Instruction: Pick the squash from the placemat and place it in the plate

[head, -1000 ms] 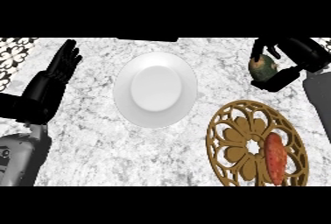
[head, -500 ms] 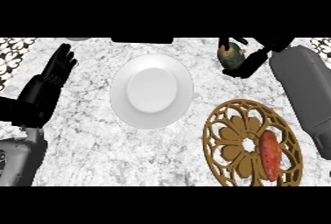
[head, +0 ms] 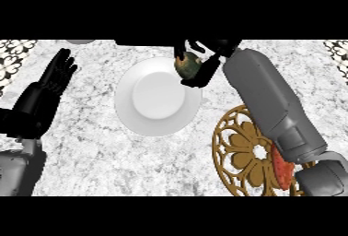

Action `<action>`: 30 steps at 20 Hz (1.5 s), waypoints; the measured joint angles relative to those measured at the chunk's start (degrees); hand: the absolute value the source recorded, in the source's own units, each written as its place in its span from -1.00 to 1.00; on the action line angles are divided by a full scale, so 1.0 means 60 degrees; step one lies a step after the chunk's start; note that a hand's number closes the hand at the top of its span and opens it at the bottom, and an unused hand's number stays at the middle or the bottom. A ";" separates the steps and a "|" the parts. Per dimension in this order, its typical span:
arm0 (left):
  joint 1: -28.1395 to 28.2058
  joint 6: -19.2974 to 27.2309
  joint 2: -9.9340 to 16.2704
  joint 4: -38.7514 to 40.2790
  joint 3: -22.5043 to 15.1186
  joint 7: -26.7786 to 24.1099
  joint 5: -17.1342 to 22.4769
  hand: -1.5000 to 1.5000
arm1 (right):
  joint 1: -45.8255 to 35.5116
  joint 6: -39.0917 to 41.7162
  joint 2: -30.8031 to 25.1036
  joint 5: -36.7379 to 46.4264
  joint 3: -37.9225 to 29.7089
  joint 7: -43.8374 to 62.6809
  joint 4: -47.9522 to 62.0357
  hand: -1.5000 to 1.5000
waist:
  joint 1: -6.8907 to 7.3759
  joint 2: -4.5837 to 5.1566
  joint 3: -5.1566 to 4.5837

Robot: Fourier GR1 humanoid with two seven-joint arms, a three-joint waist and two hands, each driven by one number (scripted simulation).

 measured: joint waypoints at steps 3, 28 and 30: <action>-0.0170 -0.0092 -0.0024 0.0168 0.0023 0.0015 -0.0017 0.00 | -0.0153 -0.0600 0.0634 0.0011 0.0309 0.0385 0.0395 1.00 | 0.0037 0.0016 -0.0002; -0.1289 -0.0404 -0.0550 0.0733 -0.0345 0.0092 -0.0285 0.00 | 0.0483 -0.2193 0.1240 -0.3849 0.3169 0.1440 0.1267 -1.00 | 0.1008 0.0222 0.0005; -0.1292 -0.0321 -0.0644 0.0745 -0.0425 0.0073 -0.0391 0.00 | 0.0521 -0.2309 0.1239 -0.4473 0.3096 0.1462 0.1101 -1.00 | 0.1018 0.0218 0.0006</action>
